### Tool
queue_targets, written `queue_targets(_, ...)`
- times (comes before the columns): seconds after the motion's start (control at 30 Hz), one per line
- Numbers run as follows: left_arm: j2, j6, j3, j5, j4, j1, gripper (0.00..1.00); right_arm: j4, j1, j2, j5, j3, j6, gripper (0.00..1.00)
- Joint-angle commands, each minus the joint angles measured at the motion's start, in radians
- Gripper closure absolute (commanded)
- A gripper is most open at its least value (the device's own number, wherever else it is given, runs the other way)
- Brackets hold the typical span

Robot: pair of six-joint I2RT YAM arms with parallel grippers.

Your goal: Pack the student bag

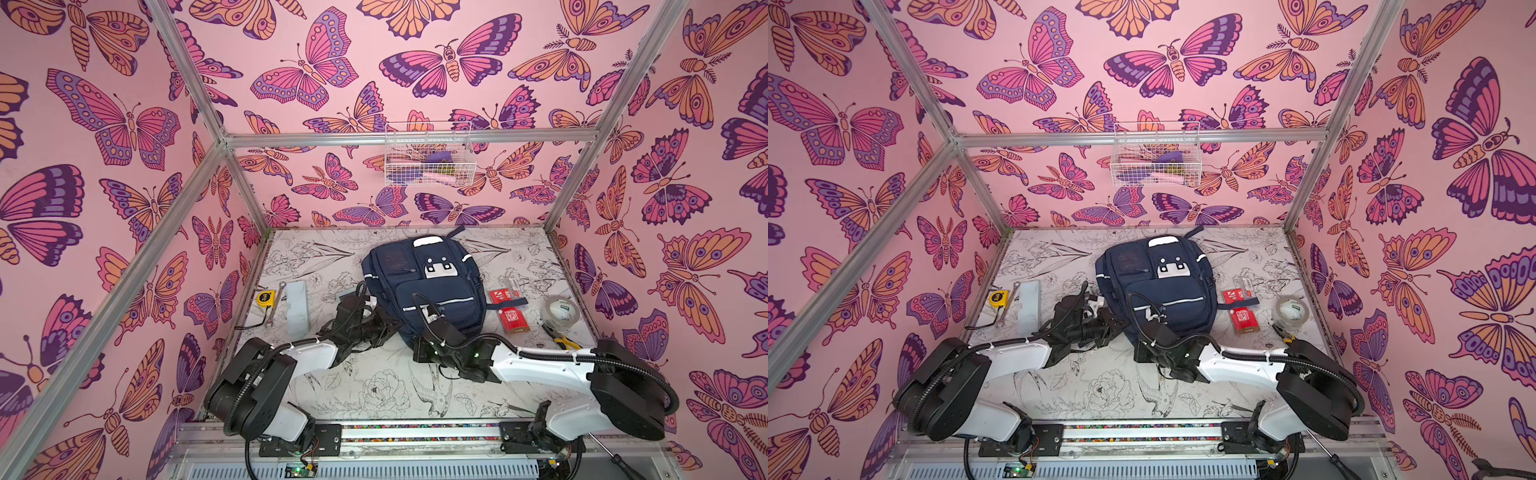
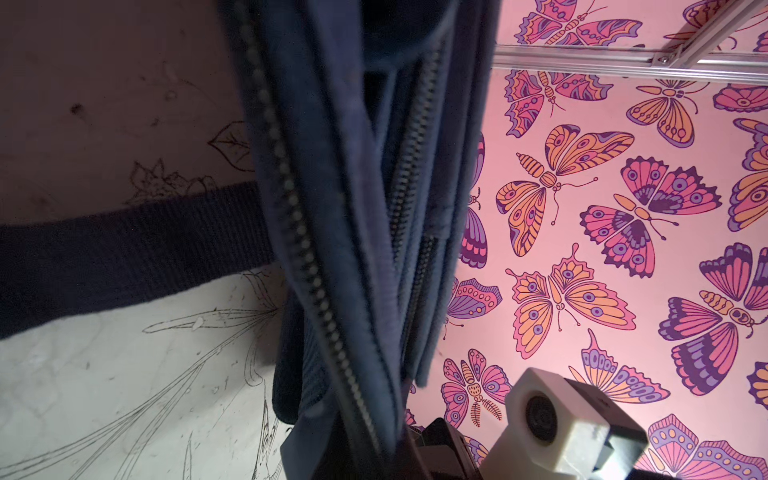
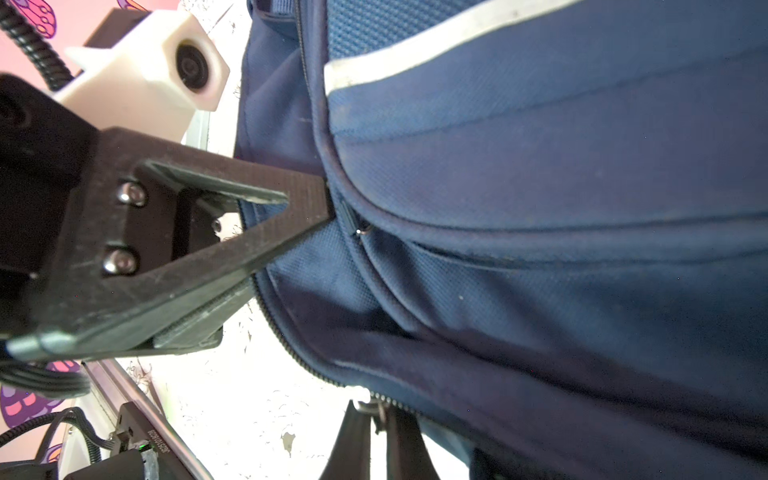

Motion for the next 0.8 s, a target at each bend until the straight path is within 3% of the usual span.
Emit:
queue_targets(0.0, -0.009, 0.017, -0.003, 0.071, 0.093, -0.015, 1.0, -0.092, -0.009, -0.05, 0.029, 0.027, 0.017, 1.0)
queue_targets(0.27, -0.053, 0.136, 0.048, -0.01, -0.189, 0.018, 1.0, -0.632, -0.005, -0.163, 0.014, 0.134, 0.039, 1.0)
queue_targets(0.47, -0.057, 0.211, 0.096, -0.046, -0.337, 0.039, 1.0, -0.979, -0.015, -0.192, 0.095, 0.234, -0.041, 1.0)
queue_targets(0.53, -0.059, 0.244, 0.114, -0.062, -0.405, 0.046, 1.0, -1.049, -0.036, -0.19, 0.127, 0.255, -0.084, 1.0)
queue_targets(0.77, -0.073, 0.356, 0.177, -0.13, -0.602, 0.092, 1.0, -1.134, -0.255, -0.186, 0.192, 0.224, -0.22, 1.0)
